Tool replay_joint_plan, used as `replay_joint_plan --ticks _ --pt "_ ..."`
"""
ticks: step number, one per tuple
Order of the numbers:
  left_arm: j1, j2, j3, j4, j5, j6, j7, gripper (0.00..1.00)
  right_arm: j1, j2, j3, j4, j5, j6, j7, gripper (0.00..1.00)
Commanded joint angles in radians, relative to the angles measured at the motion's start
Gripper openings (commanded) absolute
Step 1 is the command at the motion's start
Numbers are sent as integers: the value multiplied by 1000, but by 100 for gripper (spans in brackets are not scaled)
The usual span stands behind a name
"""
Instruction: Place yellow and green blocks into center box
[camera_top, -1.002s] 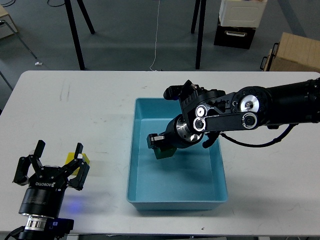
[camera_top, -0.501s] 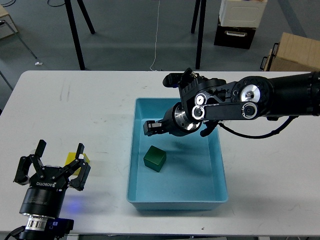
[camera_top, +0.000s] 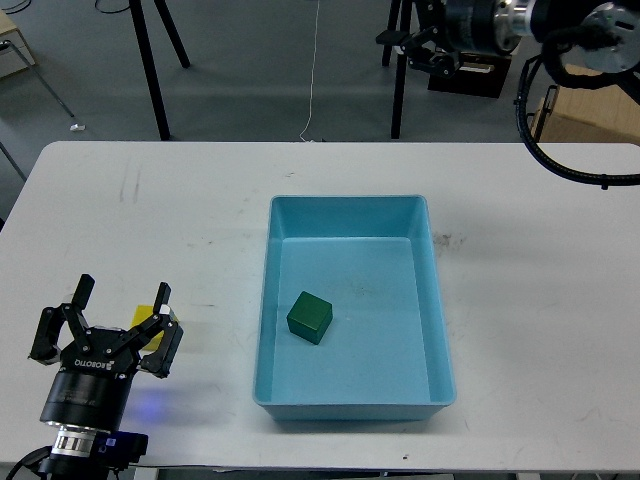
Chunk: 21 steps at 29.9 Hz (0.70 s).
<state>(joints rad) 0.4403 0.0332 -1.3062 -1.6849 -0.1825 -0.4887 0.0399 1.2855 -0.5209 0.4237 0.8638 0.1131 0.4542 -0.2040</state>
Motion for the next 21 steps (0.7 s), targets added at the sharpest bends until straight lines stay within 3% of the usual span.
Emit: replay_joint_plan --ticks 1,5,10,21 --pt "-2 2 -1 1 0 0 0 100 -173 -138 141 9 239 35 17 74" --pt "-3 4 -2 1 0 0 0 100 -381 -243 252 17 489 35 61 75" --pt "-15 4 -2 -1 0 0 -2 100 -662 -278 467 50 661 35 94 76" --pt "-12 4 -5 -1 -2 0 -5 100 -1303 -275 837 489 655 35 97 79"
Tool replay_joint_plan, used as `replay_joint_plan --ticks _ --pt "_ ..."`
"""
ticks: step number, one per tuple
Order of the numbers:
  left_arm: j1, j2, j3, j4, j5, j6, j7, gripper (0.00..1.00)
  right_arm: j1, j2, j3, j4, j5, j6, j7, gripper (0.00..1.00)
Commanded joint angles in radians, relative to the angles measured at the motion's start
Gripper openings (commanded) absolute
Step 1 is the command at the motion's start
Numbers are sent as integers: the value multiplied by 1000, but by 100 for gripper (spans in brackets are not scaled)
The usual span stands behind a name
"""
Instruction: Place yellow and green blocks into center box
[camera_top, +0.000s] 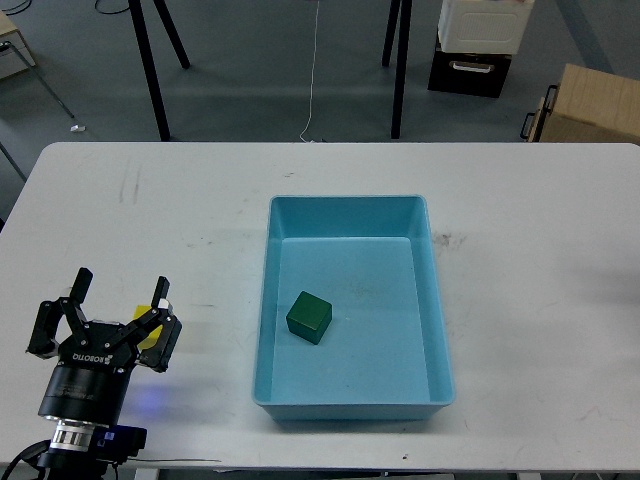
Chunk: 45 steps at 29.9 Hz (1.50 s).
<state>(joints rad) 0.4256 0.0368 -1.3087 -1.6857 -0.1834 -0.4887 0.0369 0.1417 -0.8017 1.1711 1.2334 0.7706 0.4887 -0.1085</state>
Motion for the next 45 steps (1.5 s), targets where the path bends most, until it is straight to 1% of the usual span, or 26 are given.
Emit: replay_joint_plan --ticks 1,3,5,8,9,10,11,12,16,18,21,28,31,38,41,43,45 --pt "2 0 -3 -2 -1 0 -2 100 -218 12 129 158 -5 0 1 80" --pt "4 0 -9 -2 -1 0 -2 100 -312 18 185 216 -34 0 3 80" --pt "4 2 -12 -2 -1 0 -3 100 -401 48 231 277 -69 0 3 80" --pt "5 2 -11 0 -1 0 -3 100 -482 100 278 301 -140 0 1 81" --pt "7 2 -9 -2 -1 0 -3 100 -488 119 285 301 -164 0 1 81" --pt "7 2 -8 0 -1 0 -2 100 -488 133 289 301 -178 0 1 85" --pt "7 2 -4 0 -1 0 -3 100 -488 137 294 301 -183 0 1 95" --pt "8 2 -4 0 -1 0 -2 100 -488 139 298 301 -185 0 1 98" --pt "8 5 -6 0 -1 0 1 100 -488 145 323 311 -183 0 4 98" --pt "7 8 -12 0 -1 0 1 100 -488 170 328 322 -180 0 6 98" --pt "2 11 -23 0 -1 0 3 100 -498 235 351 328 -180 0 7 98" --pt "-7 31 -49 0 -5 0 -5 100 -580 479 389 336 -185 0 23 98" --pt "-7 31 -73 0 -10 0 -8 100 -623 545 404 368 -191 0 23 98" --pt "-7 34 -139 0 -8 0 -14 100 -654 541 427 382 -195 0 23 98" --pt "-25 35 -236 0 -5 0 -14 100 -671 523 423 385 -212 0 21 98" --pt "-53 40 -314 1 -2 0 0 100 -685 504 420 391 -224 0 21 98" --pt "-103 84 -389 29 -2 0 20 100 -699 484 421 399 -228 0 21 98"
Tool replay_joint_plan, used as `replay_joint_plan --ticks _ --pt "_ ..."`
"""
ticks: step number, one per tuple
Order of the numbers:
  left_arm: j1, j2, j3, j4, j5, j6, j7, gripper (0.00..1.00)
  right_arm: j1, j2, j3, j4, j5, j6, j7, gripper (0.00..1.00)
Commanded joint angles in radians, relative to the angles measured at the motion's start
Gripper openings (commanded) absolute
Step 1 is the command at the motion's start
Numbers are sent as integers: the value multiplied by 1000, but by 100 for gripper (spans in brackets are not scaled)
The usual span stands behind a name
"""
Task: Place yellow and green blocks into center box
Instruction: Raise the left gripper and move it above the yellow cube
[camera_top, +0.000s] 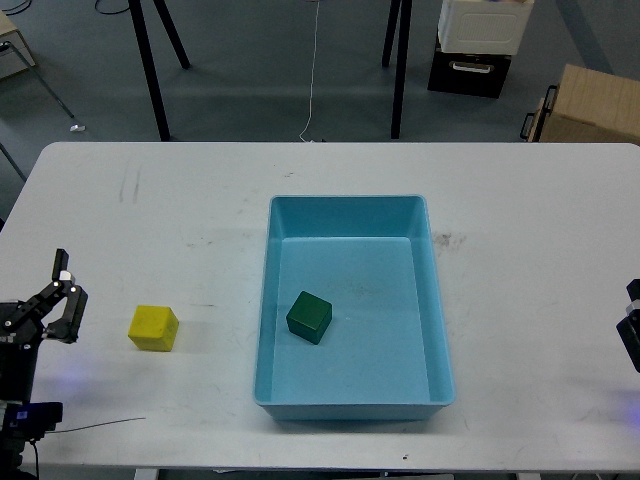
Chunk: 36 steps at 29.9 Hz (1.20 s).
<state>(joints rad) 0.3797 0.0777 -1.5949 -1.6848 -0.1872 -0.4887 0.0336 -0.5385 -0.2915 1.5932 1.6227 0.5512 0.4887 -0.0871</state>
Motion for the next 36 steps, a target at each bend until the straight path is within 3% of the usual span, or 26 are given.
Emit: replay_joint_plan --ticks 1,3,9,13,19,25,32,36 --pt "-80 74 -121 55 0 0 35 100 -23 -35 2 11 -8 0 0 98" --pt "-139 143 -142 117 0 0 58 100 -23 -50 5 14 -8 0 0 98" --pt "-288 327 -131 158 5 0 52 100 -20 -54 5 13 -10 0 0 98" --pt "-317 520 -47 146 90 0 49 100 -18 -54 5 12 -11 0 -2 98" --pt "-470 790 96 108 277 0 61 100 -5 -55 1 12 -53 0 -2 98" --pt "-904 919 591 92 504 0 63 100 20 -57 -10 3 -62 0 -2 98" --pt "-1502 906 1358 91 696 0 65 100 25 -73 -9 0 -66 0 -2 98" --pt "-1766 851 1677 79 810 0 68 100 25 -74 -10 0 -66 0 -2 98"
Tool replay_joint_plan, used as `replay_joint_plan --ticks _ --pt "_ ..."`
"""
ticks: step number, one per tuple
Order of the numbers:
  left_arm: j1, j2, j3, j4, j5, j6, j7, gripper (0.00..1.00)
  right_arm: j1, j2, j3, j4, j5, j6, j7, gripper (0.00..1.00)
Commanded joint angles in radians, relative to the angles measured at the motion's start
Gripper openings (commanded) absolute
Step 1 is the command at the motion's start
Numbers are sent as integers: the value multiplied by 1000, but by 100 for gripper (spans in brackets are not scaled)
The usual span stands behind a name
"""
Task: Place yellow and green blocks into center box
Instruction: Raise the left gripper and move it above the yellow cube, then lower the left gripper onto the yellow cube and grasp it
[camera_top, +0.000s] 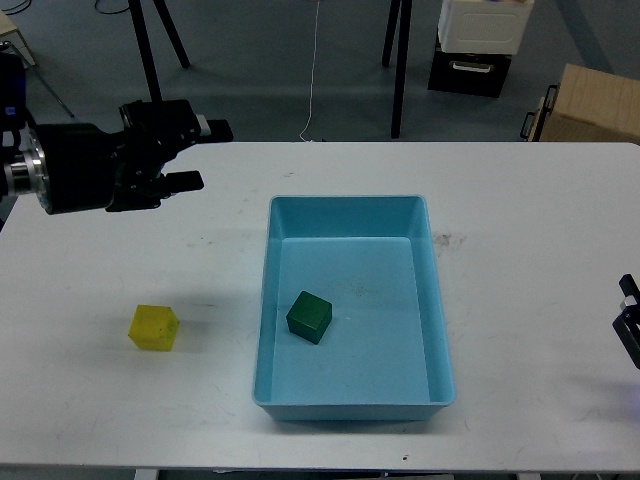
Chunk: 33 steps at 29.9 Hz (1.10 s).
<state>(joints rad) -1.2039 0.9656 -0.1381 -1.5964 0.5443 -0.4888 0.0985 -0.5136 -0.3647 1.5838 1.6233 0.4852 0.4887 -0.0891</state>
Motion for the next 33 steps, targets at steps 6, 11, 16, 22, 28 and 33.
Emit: replay_joint_plan --ticks 6,11,16,22,28,33 --pt "-451 -168 607 -11 187 0 55 100 4 7 -1 -20 -2 0 0 98" --pt "-474 -211 776 -10 339 0 61 100 4 9 -2 -39 -4 0 0 98" --pt "-404 -192 819 4 456 0 61 100 6 9 -2 -56 -11 0 -1 98" --pt "-349 -174 810 65 456 0 59 100 4 9 -4 -56 -17 0 -4 98" --pt "-252 -185 732 150 456 0 58 100 3 9 -5 -56 -31 0 -4 98" --pt "-135 -203 635 203 457 0 59 100 4 9 -5 -66 -50 0 -6 98"
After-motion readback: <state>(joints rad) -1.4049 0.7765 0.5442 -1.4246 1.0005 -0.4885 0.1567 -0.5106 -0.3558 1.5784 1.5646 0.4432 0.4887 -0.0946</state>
